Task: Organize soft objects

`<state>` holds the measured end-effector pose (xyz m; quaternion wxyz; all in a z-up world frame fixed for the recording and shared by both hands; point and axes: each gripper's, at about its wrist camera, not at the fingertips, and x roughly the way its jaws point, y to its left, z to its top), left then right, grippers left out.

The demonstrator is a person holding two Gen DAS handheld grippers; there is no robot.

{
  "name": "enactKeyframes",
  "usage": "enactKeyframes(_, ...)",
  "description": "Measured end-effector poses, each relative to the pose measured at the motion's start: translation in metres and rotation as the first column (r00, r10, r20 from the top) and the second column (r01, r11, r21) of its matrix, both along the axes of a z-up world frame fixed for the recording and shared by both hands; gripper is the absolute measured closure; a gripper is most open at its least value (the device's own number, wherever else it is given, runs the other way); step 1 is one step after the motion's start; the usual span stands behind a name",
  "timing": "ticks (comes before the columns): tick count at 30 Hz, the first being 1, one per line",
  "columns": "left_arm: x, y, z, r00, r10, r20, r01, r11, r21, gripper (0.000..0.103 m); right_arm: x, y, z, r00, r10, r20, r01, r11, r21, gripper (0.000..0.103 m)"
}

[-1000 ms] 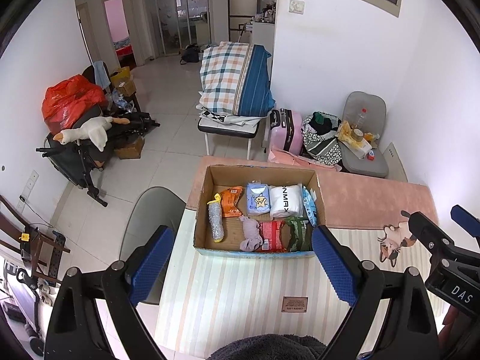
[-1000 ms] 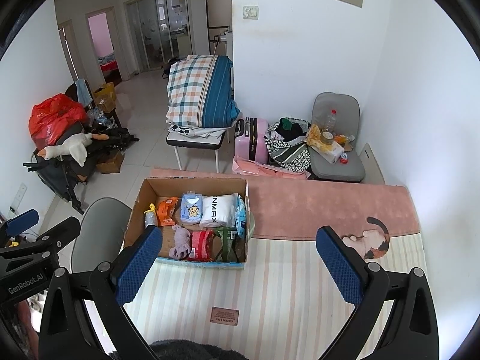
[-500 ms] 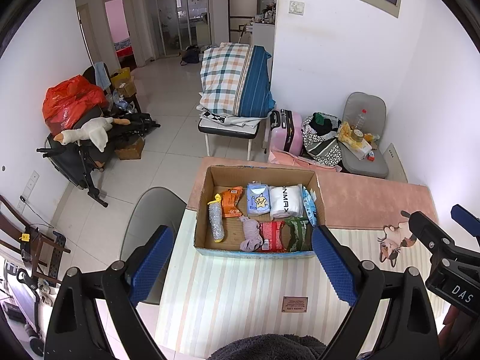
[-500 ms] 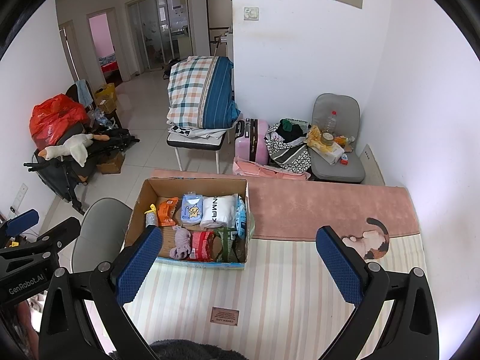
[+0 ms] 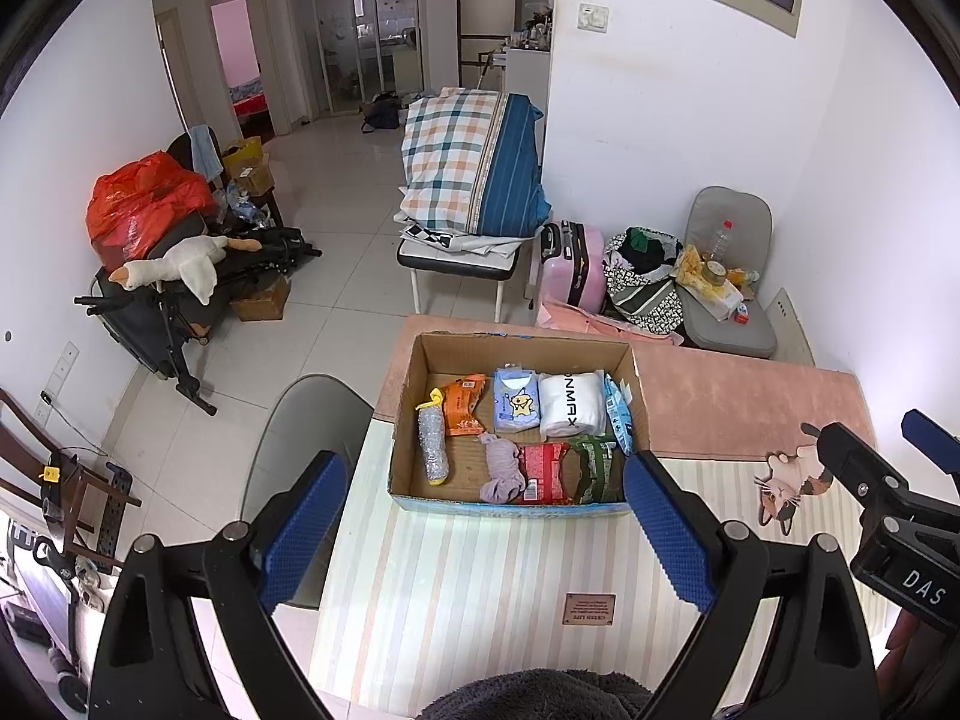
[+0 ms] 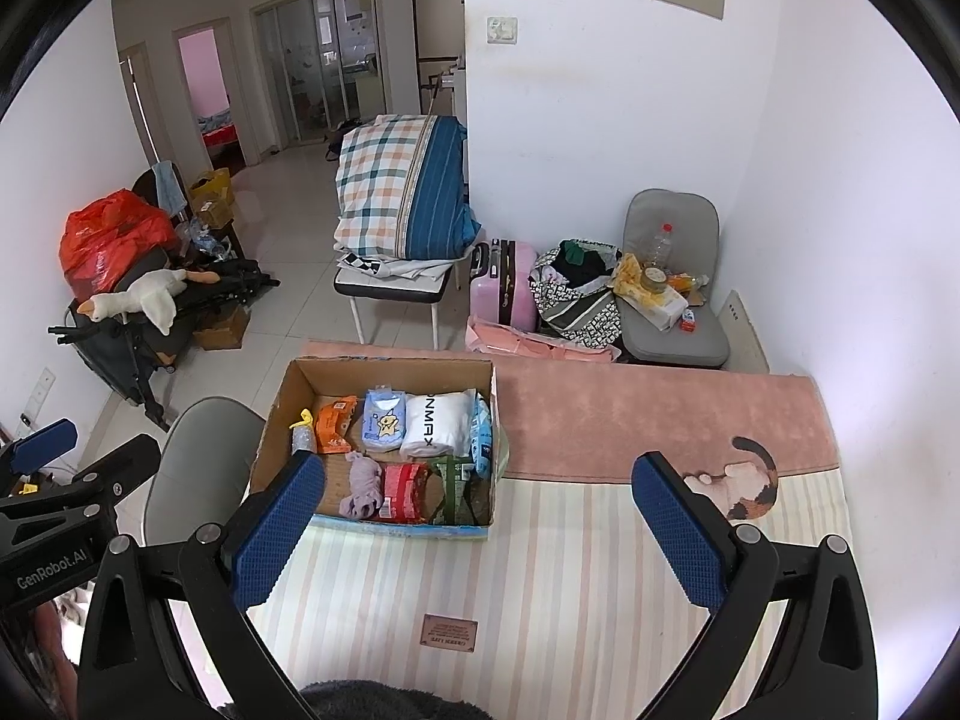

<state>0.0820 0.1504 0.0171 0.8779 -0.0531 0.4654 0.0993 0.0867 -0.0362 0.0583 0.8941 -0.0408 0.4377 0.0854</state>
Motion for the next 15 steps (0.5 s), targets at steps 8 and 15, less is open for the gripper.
enactKeyframes(8,0.0,-0.002,0.004,1.0,0.004,0.003,-0.004,1.0,0.004,0.008,-0.001,0.001,-0.001,1.0,0.003,0.012,-0.003,1.0,-0.005,0.0)
enactKeyframes(15,-0.004,-0.005,0.01,1.0,0.018,0.019,-0.019,1.0,0.01,0.008,-0.003,0.001,-0.001,1.0,0.007,0.02,-0.007,1.0,-0.009,0.0)
